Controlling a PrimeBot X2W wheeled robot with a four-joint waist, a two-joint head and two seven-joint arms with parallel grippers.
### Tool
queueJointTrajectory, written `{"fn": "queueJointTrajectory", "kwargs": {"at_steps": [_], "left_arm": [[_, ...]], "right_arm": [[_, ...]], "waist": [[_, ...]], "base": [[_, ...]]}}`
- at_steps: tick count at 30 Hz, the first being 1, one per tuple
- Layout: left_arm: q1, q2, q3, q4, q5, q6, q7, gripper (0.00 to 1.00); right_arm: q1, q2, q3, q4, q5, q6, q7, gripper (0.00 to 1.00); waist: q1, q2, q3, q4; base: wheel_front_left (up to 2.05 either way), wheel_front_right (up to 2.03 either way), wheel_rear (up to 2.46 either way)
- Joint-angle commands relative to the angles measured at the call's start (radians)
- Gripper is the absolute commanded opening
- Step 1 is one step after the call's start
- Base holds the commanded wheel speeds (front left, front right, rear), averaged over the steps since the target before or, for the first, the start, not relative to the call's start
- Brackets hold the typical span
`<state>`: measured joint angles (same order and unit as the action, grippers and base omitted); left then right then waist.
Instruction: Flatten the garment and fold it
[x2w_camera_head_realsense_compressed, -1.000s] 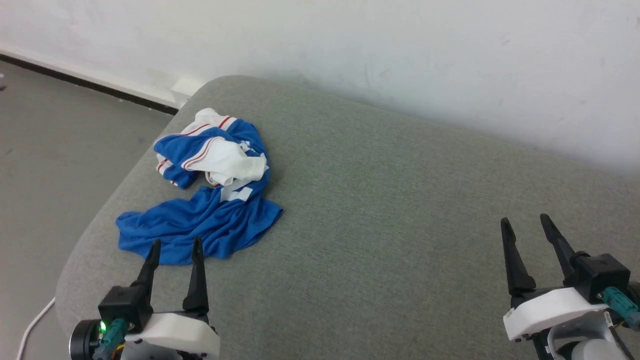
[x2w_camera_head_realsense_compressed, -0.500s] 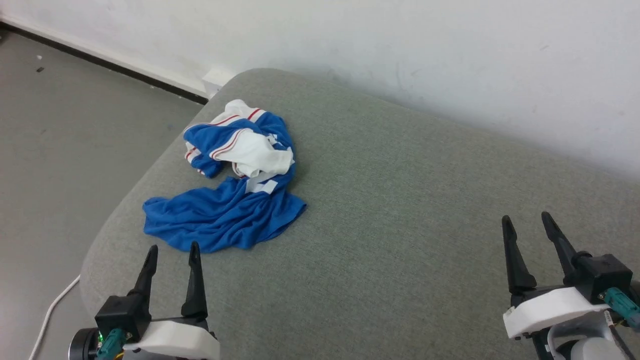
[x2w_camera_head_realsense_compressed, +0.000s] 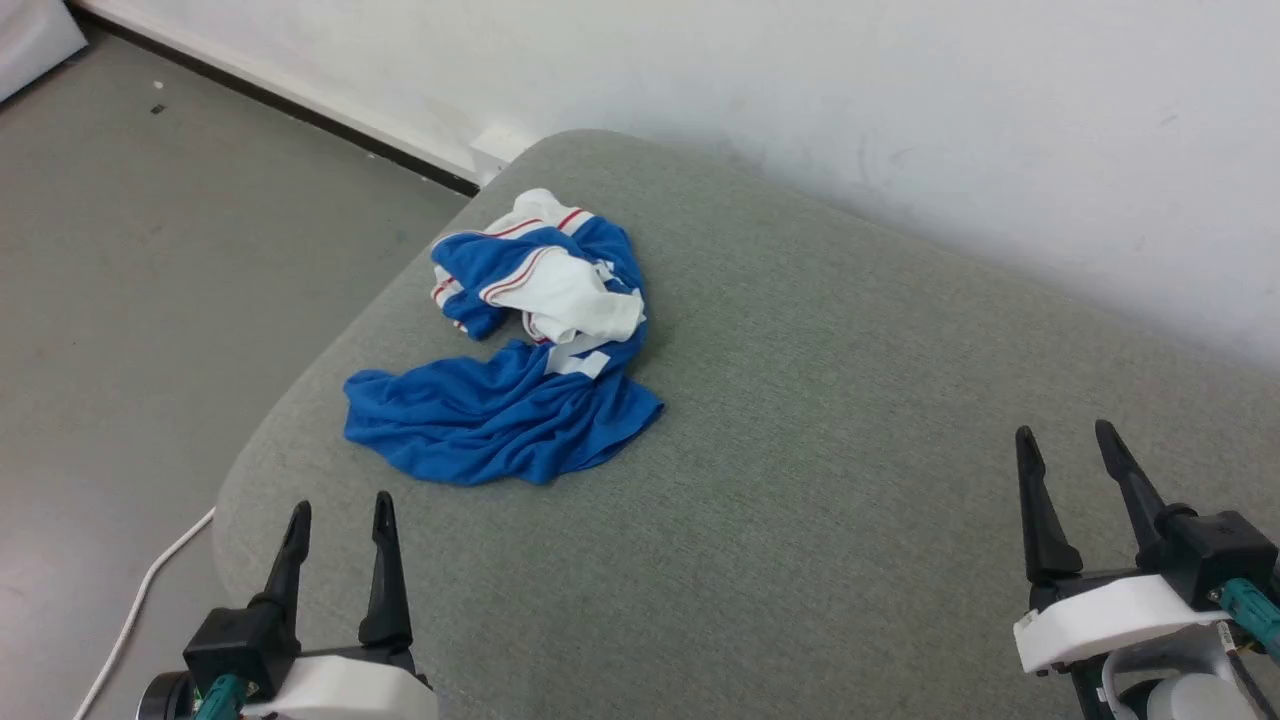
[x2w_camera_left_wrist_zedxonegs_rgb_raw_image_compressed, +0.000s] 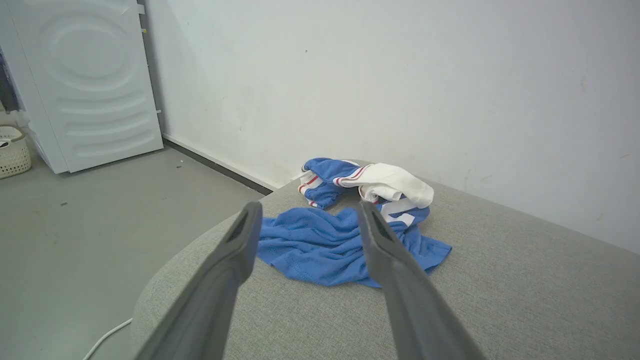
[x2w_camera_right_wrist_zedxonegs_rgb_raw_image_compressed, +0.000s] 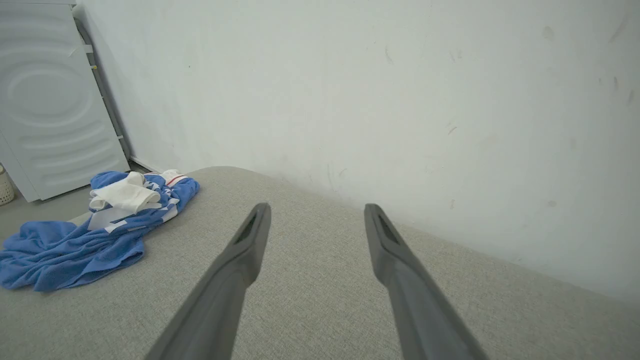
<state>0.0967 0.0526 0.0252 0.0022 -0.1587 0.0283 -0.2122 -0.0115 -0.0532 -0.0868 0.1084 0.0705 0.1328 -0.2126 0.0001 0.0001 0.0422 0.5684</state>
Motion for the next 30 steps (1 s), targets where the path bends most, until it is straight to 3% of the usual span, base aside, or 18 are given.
{"fn": "queueJointTrajectory", "kwargs": {"at_steps": [1,20,30], "left_arm": [[0.012,-0.002,-0.001,-0.003,-0.005,0.005,-0.009,1.00],[0.032,-0.002,0.000,0.006,-0.026,0.004,-0.049,1.00],[0.035,-0.002,0.003,0.009,-0.023,-0.001,-0.050,1.00]], "right_arm": [[-0.006,0.002,-0.001,0.002,0.008,-0.002,-0.009,1.00],[-0.005,0.003,-0.004,0.017,0.005,-0.002,-0.049,1.00],[0.001,0.003,-0.011,0.020,0.005,-0.002,-0.049,1.00]], "waist": [[-0.0001,-0.0001,-0.003,0.014],[-0.0001,-0.0001,0.001,0.117],[-0.0001,-0.0001,-0.007,0.121]], "base": [[-0.02,-0.02,-0.02],[0.00,0.00,0.00],[-0.01,-0.01,-0.01]]}}
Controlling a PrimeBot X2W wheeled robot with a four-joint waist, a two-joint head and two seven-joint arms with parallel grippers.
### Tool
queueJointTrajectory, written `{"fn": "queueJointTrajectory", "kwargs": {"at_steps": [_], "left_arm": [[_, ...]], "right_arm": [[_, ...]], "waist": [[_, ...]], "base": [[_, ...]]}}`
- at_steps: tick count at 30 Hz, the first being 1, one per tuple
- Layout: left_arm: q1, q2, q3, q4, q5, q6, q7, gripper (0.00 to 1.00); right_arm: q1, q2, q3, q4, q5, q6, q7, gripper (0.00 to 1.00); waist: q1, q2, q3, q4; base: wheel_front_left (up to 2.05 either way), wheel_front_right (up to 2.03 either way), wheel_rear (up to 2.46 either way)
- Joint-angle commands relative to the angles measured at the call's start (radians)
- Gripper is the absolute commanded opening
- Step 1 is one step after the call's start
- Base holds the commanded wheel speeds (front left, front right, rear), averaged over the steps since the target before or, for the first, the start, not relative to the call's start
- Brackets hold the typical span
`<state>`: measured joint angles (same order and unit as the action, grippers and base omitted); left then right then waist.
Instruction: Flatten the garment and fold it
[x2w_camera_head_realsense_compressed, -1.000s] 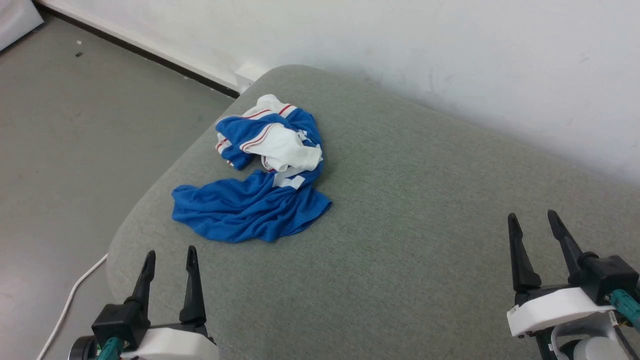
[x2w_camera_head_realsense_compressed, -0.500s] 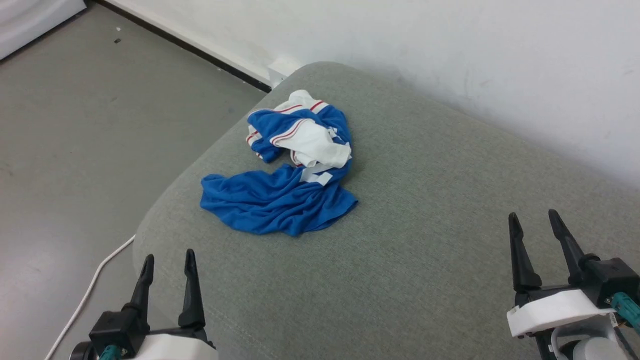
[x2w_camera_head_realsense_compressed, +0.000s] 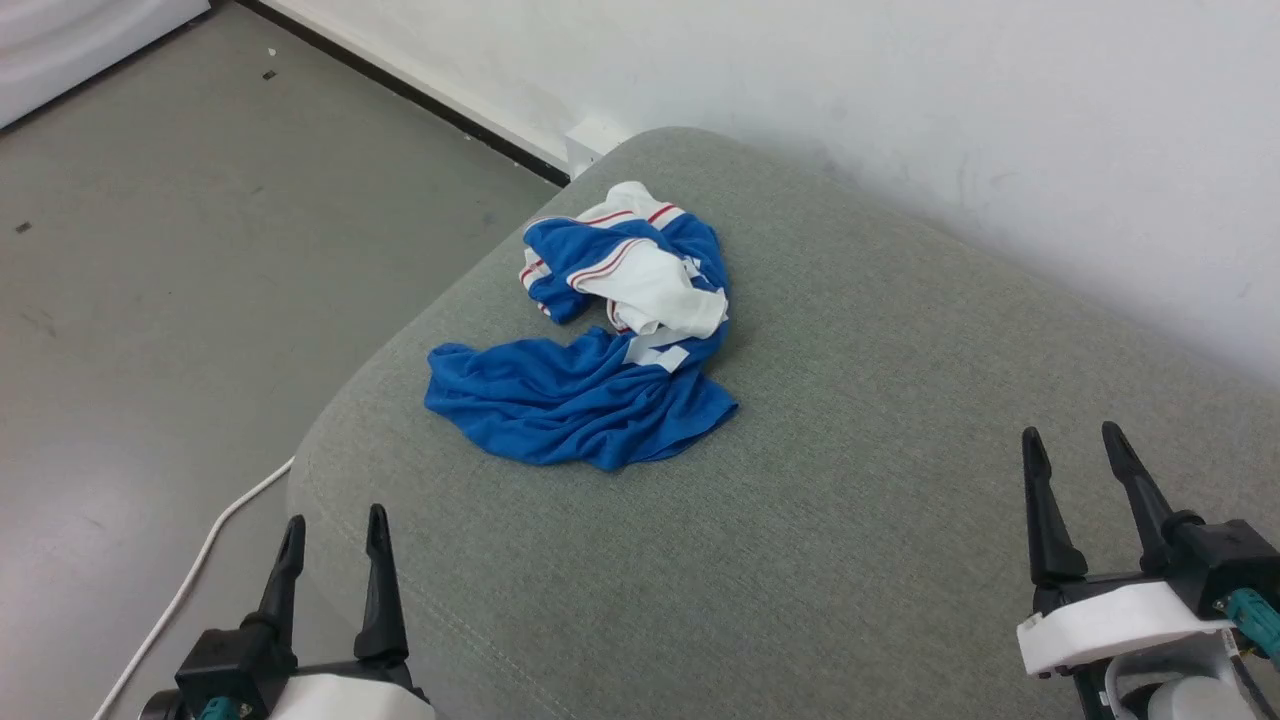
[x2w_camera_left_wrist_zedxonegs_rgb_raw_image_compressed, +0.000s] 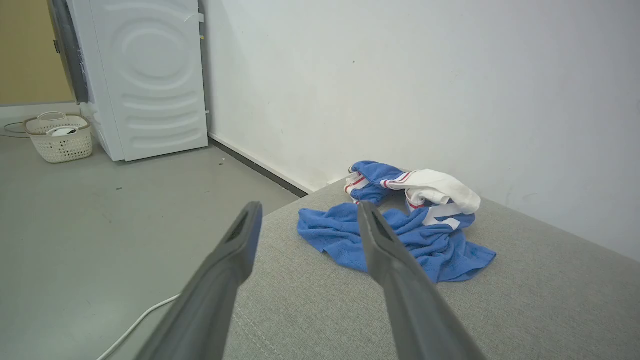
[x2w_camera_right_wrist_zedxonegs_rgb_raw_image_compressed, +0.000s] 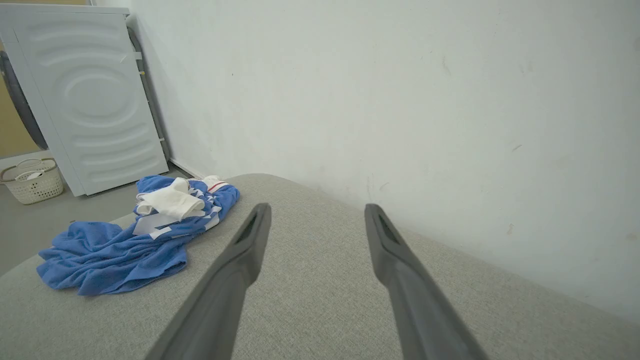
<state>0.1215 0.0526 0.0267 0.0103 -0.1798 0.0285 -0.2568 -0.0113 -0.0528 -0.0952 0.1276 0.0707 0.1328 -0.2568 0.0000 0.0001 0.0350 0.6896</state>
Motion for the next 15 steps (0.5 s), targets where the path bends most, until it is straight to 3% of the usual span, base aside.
{"fn": "queueJointTrajectory", "kwargs": {"at_steps": [1,9,15], "left_arm": [[0.011,-0.002,0.002,0.001,-0.001,-0.001,-0.005,1.00],[-0.064,0.001,0.043,-0.039,0.018,-0.037,-0.005,1.00],[-0.228,0.069,0.055,-0.094,0.015,-0.101,0.007,1.00]], "right_arm": [[0.001,0.003,-0.003,0.000,0.005,-0.002,-0.005,1.00],[-0.013,0.003,-0.006,-0.010,-0.006,-0.002,-0.005,1.00],[-0.040,0.003,-0.015,-0.039,-0.050,-0.002,-0.005,1.00]], "waist": [[0.0000,-0.0001,0.000,0.000],[0.0000,-0.0001,0.033,-0.009],[0.0000,-0.0001,0.107,-0.038]], "base": [[-0.01,-0.01,-0.01],[0.00,0.00,0.00],[0.00,0.00,0.00]]}}
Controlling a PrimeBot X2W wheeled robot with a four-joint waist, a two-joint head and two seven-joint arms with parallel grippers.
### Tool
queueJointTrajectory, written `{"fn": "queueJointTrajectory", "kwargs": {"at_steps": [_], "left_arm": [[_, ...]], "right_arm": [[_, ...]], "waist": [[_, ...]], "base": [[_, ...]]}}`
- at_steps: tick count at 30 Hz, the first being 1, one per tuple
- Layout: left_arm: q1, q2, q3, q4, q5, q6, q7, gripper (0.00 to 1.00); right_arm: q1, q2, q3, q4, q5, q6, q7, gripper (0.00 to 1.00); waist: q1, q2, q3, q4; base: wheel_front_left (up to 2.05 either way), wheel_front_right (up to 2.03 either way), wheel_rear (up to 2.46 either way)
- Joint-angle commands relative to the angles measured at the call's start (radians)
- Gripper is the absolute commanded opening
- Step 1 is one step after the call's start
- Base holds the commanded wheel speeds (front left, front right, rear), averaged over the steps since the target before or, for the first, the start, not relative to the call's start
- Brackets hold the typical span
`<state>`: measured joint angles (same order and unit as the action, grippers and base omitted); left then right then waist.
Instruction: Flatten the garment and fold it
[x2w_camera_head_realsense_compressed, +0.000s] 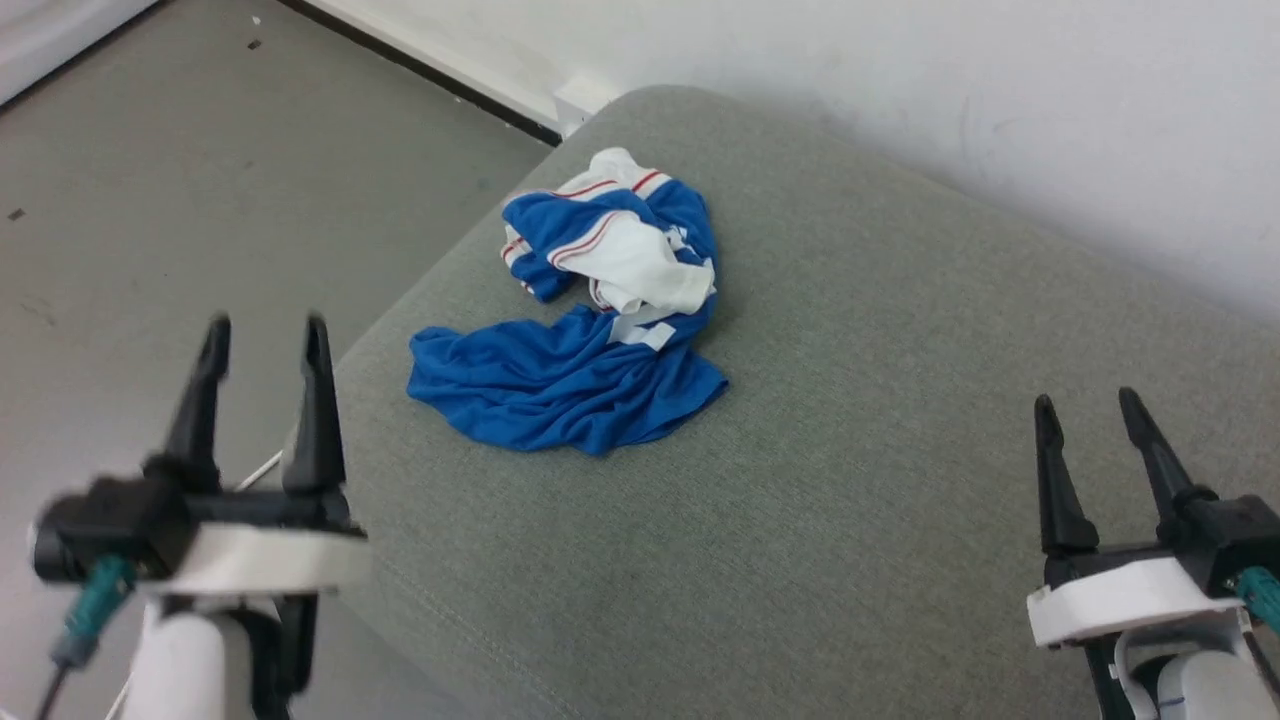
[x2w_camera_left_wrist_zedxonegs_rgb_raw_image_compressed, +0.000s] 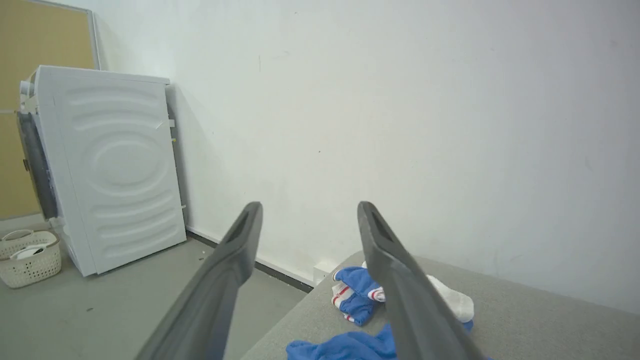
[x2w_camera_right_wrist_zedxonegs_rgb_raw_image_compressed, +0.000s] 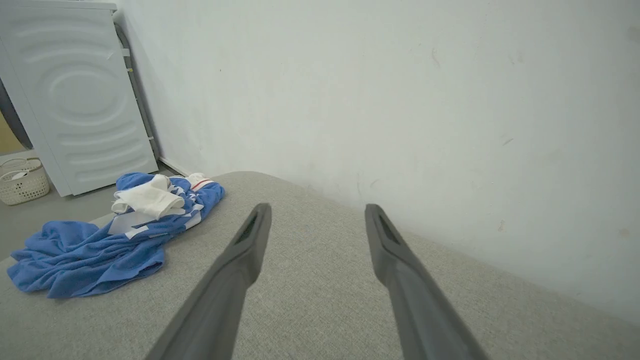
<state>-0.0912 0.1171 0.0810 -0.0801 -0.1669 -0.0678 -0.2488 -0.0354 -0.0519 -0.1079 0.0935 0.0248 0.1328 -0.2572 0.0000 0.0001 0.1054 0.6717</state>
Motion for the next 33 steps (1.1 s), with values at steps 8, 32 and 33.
{"fn": "queueJointTrajectory", "kwargs": {"at_steps": [8,32,33], "left_arm": [[-0.343,0.124,-0.024,0.015,-0.089,-0.049,0.153,1.00],[-0.742,0.370,-0.426,0.489,-0.611,-0.063,0.669,1.00],[-0.742,0.370,-0.426,0.489,-0.611,-0.063,0.669,1.00]], "right_arm": [[-0.065,0.002,0.021,-0.077,-0.064,-0.002,0.010,1.00],[-0.208,-0.086,0.073,-0.407,-0.103,-0.002,0.185,1.00],[-0.208,-0.086,0.073,-0.407,-0.103,-0.002,0.185,1.00]], "waist": [[0.0000,-0.0001,0.153,-0.084],[0.0000,-0.0001,0.555,-0.250],[0.0000,-0.0001,0.555,-0.250]], "base": [[0.00,0.00,0.00],[0.00,0.00,0.00],[0.00,0.00,0.00]]}}
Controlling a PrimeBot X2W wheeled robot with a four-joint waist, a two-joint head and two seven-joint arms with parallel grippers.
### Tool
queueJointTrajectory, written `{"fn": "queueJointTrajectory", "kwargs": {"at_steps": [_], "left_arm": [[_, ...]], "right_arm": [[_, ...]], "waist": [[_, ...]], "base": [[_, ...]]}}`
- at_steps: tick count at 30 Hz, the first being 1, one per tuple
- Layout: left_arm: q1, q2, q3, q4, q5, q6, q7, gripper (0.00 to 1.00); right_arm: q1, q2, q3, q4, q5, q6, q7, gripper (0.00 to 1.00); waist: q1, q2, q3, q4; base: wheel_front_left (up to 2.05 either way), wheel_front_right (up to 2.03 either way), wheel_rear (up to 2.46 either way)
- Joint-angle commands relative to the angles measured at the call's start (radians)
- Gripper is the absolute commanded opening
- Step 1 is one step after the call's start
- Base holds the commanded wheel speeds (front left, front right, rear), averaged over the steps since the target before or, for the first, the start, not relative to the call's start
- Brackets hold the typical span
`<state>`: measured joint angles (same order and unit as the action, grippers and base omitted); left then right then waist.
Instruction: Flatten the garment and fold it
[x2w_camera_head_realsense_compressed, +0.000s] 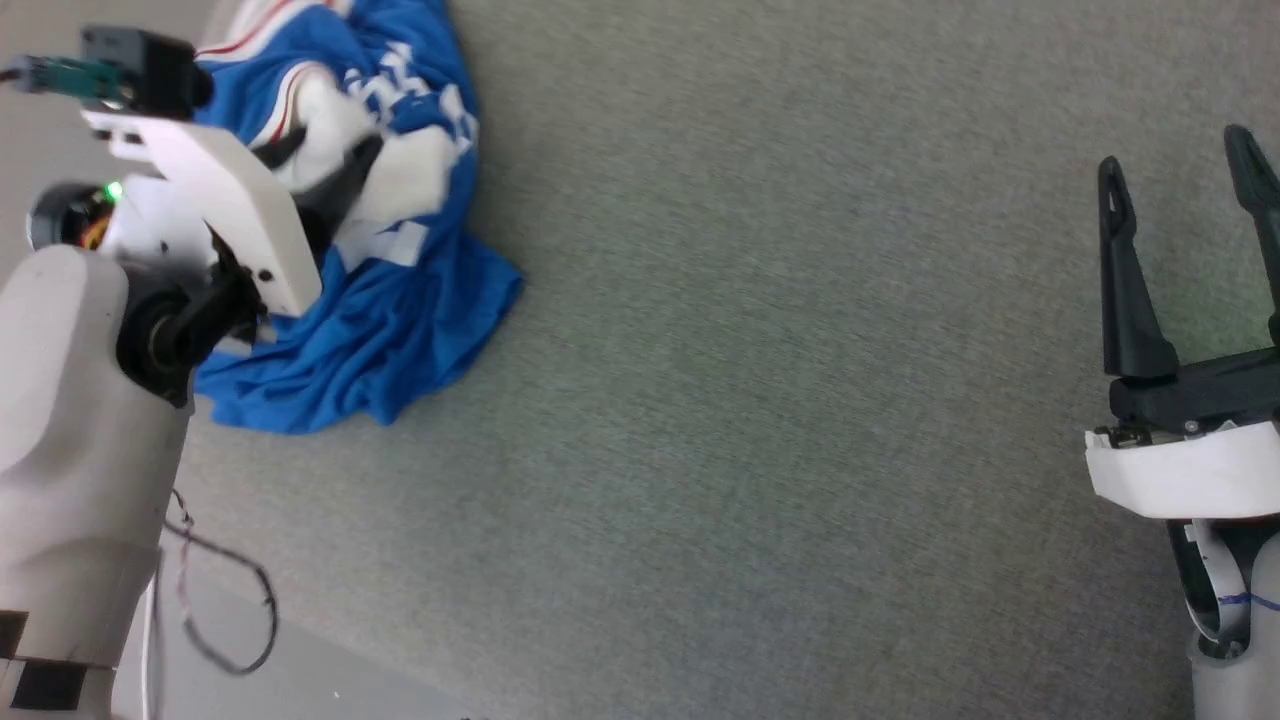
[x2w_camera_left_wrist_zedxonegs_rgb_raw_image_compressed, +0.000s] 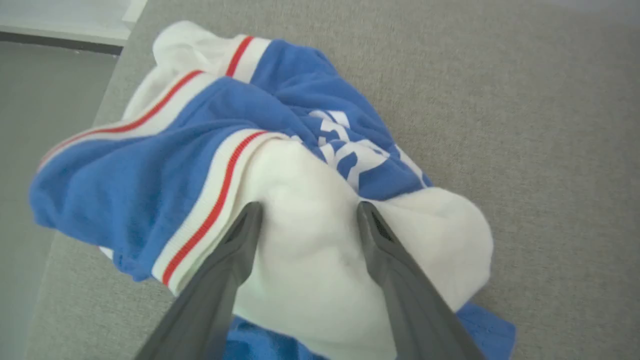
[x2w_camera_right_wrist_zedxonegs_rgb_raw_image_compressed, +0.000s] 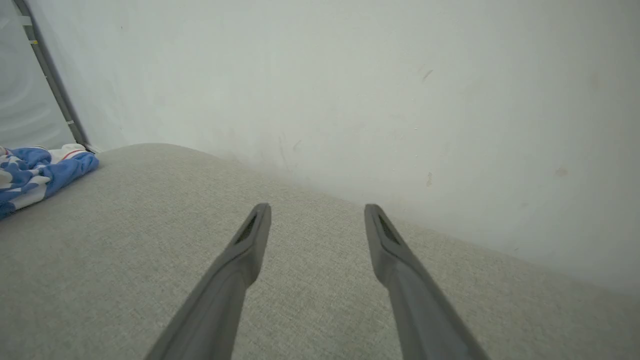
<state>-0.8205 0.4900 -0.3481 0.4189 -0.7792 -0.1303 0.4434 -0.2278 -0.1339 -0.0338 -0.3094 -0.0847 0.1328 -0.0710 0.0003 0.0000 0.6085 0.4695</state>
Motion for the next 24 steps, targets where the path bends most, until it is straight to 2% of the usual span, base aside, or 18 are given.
{"fn": "queueJointTrajectory", "kwargs": {"at_steps": [1,5,6,7,16,24], "left_arm": [[-0.015,-0.004,-0.006,0.008,-0.007,0.001,0.012,1.00],[-0.016,-0.001,-0.040,0.043,-0.021,0.005,0.109,1.00],[-0.016,-0.001,-0.044,0.048,-0.026,0.005,0.119,0.41],[-0.016,-0.001,-0.044,0.051,-0.032,0.004,0.125,0.00],[-0.022,0.041,-0.028,0.043,-0.027,0.003,0.074,0.00],[-0.025,0.085,0.035,-0.002,-0.017,0.019,-0.060,0.00]], "right_arm": [[-0.018,-0.005,-0.002,-0.006,0.008,-0.002,0.000,1.00],[-0.027,0.000,0.002,-0.007,0.011,-0.002,-0.001,1.00],[-0.030,0.002,0.003,-0.006,0.012,-0.002,-0.002,1.00],[-0.034,0.005,0.004,-0.004,0.013,-0.002,-0.003,1.00],[-0.033,0.027,-0.008,0.037,0.024,-0.002,-0.033,1.00],[-0.022,0.062,-0.012,0.109,0.048,-0.002,-0.088,1.00]], "waist": [[-0.0003,0.0000,0.056,-0.051],[-0.0003,0.0000,0.062,-0.067],[-0.0003,0.0000,0.062,-0.070],[-0.0003,0.0000,0.060,-0.073],[-0.0003,0.0000,-0.005,-0.081],[-0.0003,0.0000,-0.110,-0.081]], "base": [[0.00,0.00,0.00],[0.00,0.00,0.00],[0.00,0.00,0.00],[0.00,0.00,0.00],[0.00,0.00,0.00],[0.00,0.00,0.00]]}}
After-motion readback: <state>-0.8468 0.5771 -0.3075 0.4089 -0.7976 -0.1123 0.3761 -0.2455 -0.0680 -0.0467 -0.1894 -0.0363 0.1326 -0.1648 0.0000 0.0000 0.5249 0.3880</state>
